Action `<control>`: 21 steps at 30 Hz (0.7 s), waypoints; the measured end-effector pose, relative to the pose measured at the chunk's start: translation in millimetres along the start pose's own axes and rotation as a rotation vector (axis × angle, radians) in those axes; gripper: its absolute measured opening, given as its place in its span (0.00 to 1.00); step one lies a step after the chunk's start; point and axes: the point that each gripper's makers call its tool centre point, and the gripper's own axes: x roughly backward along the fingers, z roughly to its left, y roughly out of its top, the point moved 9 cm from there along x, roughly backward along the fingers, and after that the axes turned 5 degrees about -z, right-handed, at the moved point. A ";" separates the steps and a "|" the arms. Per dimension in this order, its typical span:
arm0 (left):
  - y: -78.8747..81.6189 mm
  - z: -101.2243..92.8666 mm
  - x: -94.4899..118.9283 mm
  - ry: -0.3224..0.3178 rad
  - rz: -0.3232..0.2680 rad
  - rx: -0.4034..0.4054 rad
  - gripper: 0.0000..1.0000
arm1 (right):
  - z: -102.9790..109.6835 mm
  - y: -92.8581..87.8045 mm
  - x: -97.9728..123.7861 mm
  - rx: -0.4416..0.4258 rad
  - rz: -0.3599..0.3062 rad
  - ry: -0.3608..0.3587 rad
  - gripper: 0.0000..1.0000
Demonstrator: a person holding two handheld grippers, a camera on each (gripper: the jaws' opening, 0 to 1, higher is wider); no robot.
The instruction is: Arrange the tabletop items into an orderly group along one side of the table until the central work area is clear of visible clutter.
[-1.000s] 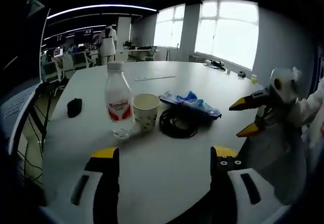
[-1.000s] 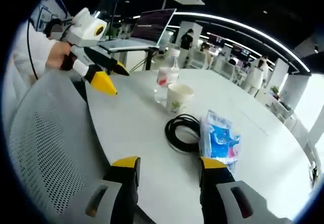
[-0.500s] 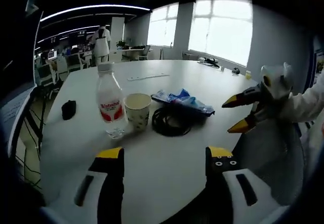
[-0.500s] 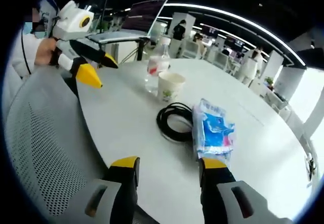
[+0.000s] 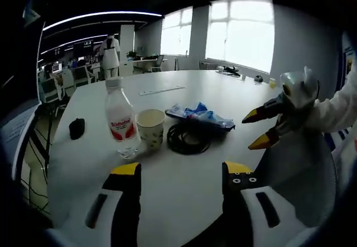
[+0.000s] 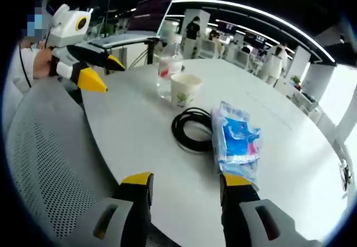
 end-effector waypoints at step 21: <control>8.8 -17.3 -10.5 0.278 -0.023 0.158 0.66 | -57.6 -7.4 15.9 -0.286 -0.212 0.183 0.57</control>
